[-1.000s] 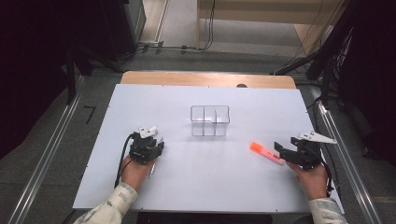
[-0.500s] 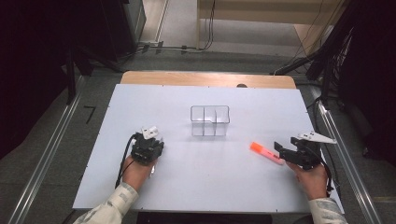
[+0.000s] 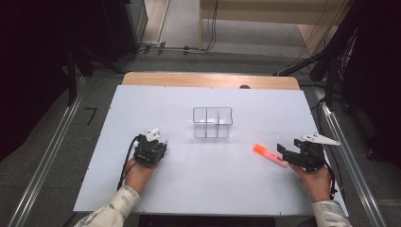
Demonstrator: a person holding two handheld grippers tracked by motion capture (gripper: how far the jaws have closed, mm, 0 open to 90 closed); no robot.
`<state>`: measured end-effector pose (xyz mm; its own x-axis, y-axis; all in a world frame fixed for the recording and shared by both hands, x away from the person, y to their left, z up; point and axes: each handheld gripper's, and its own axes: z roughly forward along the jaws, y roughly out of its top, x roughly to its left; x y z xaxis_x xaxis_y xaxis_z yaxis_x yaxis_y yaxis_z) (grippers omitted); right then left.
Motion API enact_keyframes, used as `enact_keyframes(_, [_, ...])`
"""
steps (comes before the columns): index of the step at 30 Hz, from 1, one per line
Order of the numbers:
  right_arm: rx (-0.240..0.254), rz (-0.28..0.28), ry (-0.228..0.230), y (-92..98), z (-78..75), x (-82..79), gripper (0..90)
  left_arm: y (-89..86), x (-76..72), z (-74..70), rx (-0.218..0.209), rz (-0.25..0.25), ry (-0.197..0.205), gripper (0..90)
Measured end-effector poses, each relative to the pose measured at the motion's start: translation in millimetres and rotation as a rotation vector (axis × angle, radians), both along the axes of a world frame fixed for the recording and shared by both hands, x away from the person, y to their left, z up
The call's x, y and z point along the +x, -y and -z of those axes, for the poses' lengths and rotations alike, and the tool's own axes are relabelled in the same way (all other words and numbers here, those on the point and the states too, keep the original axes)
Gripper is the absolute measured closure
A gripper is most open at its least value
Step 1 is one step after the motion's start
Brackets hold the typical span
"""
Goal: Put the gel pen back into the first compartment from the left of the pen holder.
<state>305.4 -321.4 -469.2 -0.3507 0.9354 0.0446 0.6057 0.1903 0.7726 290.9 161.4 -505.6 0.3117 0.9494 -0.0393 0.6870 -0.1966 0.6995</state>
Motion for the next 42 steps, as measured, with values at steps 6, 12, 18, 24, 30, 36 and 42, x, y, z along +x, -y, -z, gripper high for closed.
enact_keyframes(6, [0.002,0.003,-0.002,0.2,-0.2,-0.2,25.5,-1.7,1.0,-0.7,-0.042,0.005,-0.006,81.0])
enact_keyframes(12, [0.003,0.0,-0.003,0.8,-0.1,-0.2,25.4,-0.9,-0.4,-5.1,-0.057,0.008,0.013,81.2])
enact_keyframes(18, [0.003,0.001,-0.003,0.4,0.0,0.0,25.5,-3.9,-1.5,-12.9,-0.099,0.001,0.038,81.2])
enact_keyframes(24, [0.001,-0.003,0.0,0.1,0.2,0.3,25.4,-5.2,-1.9,-16.8,-0.132,0.002,0.052,81.2])
enact_keyframes(30, [-0.001,-0.001,-0.004,-1.1,0.4,0.4,25.4,-4.5,-3.8,-25.8,-0.166,0.004,0.09,81.2])
enact_keyframes(36, [0.0,-0.005,-0.004,-2.1,0.6,0.9,25.4,-1.4,-3.2,-31.8,-0.186,0.015,0.111,81.2])
enact_keyframes(42, [-0.001,-0.002,-0.007,-2.4,1.0,1.1,25.4,2.9,-2.8,-37.4,-0.201,0.025,0.12,81.2])
